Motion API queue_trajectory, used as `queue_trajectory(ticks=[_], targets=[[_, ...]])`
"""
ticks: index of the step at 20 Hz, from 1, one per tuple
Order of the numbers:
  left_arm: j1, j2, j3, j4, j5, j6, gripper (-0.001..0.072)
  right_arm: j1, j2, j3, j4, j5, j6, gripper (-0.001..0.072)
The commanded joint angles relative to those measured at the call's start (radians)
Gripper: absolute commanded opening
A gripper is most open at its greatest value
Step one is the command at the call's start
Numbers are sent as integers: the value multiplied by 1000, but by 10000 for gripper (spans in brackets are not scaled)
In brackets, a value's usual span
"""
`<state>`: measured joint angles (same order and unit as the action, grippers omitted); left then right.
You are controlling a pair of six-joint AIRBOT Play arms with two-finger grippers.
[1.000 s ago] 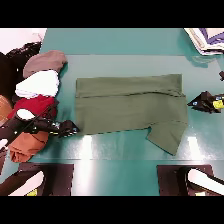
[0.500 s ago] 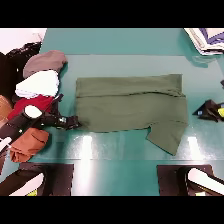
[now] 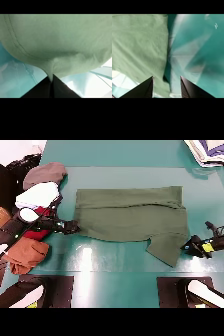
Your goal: Fold the shirts.
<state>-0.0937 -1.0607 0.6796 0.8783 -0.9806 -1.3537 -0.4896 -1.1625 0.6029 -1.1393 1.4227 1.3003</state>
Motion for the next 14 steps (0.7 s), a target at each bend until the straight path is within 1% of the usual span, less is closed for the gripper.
queue_trajectory(ticks=[1, 2, 3, 4, 5, 6, 7, 9, 11, 14], targets=[[0, 1, 5, 2, 0, 0, 24, -3, 3, -68, 58, -97, -12, 357], [0, 1, 5, 2, 0, 0, 24, -3, 3, -66, 60, -107, -12, 278], [0, 1, 5, 2, 0, 0, 24, -3, 3, -67, 72, -117, -12, 228], [0, 1, 5, 2, 0, 0, 24, -3, 3, -66, 87, -123, -21, 160], [0, 1, 5, 2, -2, 0, 23, -3, 3, -66, 102, -124, -40, 70], [0, 1, 5, 5, -8, 0, 24, -3, 3, -64, 101, -120, -43, 33], [5, 2, 5, 11, -26, 0, 24, -3, 5, -58, 92, -106, -46, 18], [41, 22, 5, 61, -110, 3, 23, -3, 55, -29, 89, -61, -51, 17], [85, 92, 5, 153, -193, -2, 22, -3, 146, 16, 89, 2, -51, 17], [116, 239, -12, 296, -362, -11, 23, -3, 299, 67, 90, 129, -28, 17]])
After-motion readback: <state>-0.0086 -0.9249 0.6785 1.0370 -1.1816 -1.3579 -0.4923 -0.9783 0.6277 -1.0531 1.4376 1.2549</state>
